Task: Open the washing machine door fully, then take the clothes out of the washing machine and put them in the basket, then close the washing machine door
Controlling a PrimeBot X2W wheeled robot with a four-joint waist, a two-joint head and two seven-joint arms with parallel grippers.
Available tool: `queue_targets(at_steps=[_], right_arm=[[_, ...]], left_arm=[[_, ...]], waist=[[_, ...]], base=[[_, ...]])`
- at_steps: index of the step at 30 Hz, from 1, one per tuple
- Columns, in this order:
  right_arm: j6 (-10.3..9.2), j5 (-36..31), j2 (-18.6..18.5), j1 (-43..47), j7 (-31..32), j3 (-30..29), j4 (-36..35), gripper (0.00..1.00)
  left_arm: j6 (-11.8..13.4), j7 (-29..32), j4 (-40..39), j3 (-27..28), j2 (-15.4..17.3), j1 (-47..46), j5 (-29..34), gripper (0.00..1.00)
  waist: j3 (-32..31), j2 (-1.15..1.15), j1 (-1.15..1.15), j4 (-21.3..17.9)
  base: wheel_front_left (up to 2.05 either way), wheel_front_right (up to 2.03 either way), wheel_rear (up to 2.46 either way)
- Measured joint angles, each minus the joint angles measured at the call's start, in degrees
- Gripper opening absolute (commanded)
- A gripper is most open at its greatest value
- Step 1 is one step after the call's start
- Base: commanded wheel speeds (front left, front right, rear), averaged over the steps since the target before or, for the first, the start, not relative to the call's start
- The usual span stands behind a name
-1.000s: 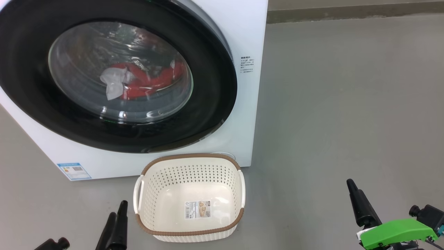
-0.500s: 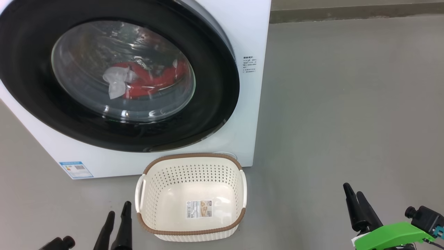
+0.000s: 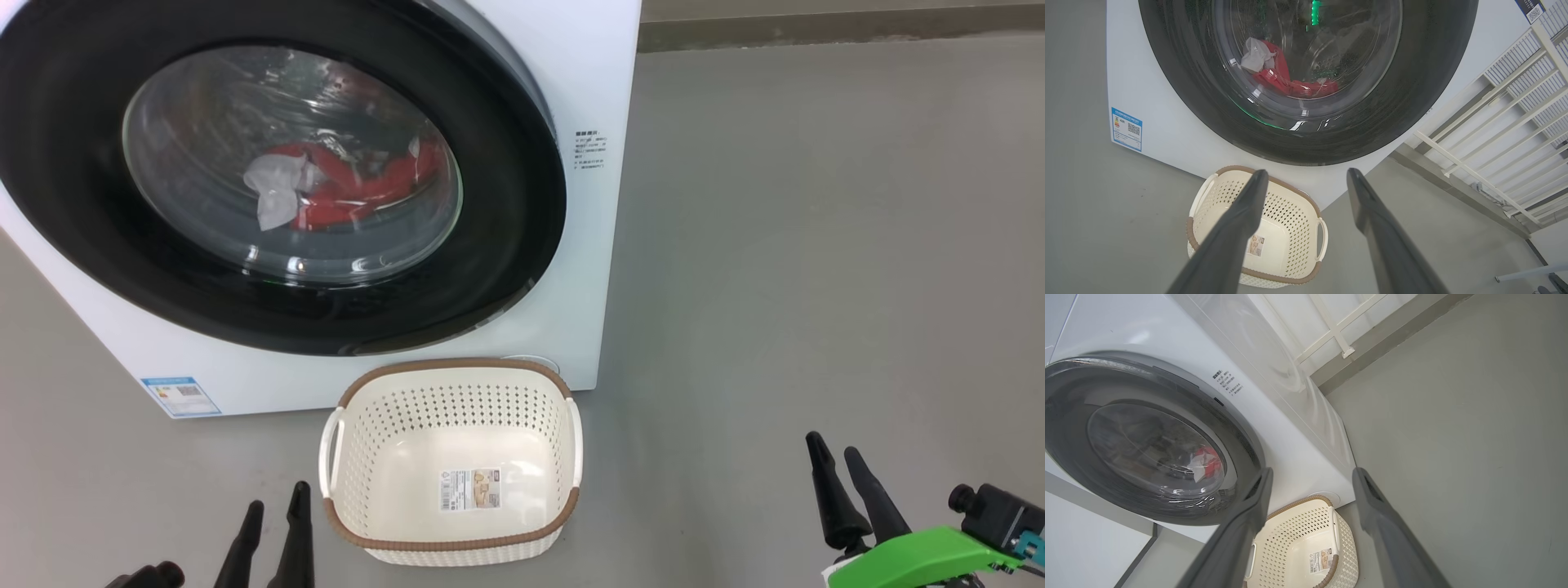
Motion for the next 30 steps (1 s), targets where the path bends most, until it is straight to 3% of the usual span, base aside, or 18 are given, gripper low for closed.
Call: queue_targets(at_steps=[30], right_arm=[[0.0,-15.9,-0.2,0.9,-5.0,0.5,-0.9,1.0]], left_arm=[[0.0,-4.6,-1.4,-0.4,0.4,0.1,18.3,1.0]], waist=[[1.5,0.0,0.0,-0.2]], base=[[0.0,0.0,0.0]])
